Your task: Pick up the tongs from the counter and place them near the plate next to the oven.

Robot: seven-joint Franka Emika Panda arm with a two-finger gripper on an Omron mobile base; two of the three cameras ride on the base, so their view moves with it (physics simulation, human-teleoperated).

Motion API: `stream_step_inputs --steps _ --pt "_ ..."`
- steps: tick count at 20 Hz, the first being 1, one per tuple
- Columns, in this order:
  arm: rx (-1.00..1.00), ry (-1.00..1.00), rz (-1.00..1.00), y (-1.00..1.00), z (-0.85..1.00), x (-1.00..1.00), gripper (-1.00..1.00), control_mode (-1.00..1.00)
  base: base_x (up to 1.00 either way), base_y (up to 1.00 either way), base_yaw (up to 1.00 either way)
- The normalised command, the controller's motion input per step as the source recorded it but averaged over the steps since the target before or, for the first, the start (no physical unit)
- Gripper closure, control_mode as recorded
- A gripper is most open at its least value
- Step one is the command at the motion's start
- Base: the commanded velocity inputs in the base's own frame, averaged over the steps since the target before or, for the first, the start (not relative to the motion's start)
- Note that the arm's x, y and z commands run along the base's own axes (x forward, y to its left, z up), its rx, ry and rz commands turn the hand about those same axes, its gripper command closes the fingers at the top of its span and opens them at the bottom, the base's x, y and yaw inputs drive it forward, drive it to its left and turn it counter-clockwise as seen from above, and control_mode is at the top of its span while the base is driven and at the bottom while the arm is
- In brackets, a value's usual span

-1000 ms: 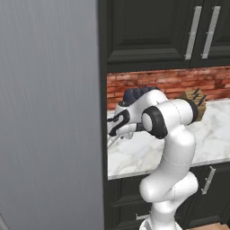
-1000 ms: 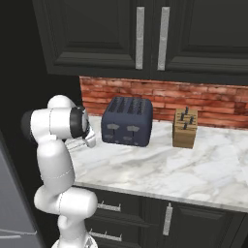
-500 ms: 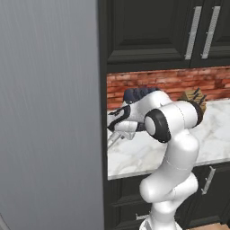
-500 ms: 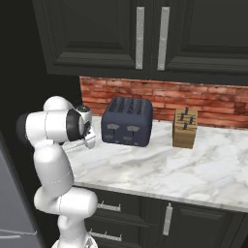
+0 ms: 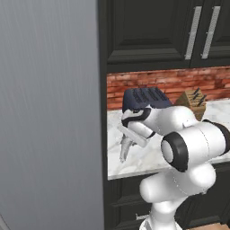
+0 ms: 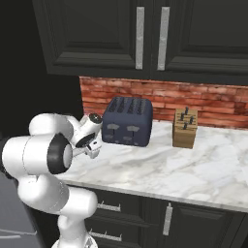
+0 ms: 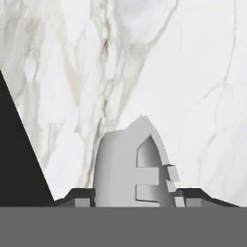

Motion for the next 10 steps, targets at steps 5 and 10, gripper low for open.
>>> stream_step_inputs --steps 5,10 --pt "0.00 0.00 0.24 -0.29 0.53 -0.59 1.00 -1.00 0.00 0.00 0.00" --pt "-0.01 -0.02 0.18 -0.28 0.51 -0.54 1.00 -1.00 0.00 0.00 0.00"
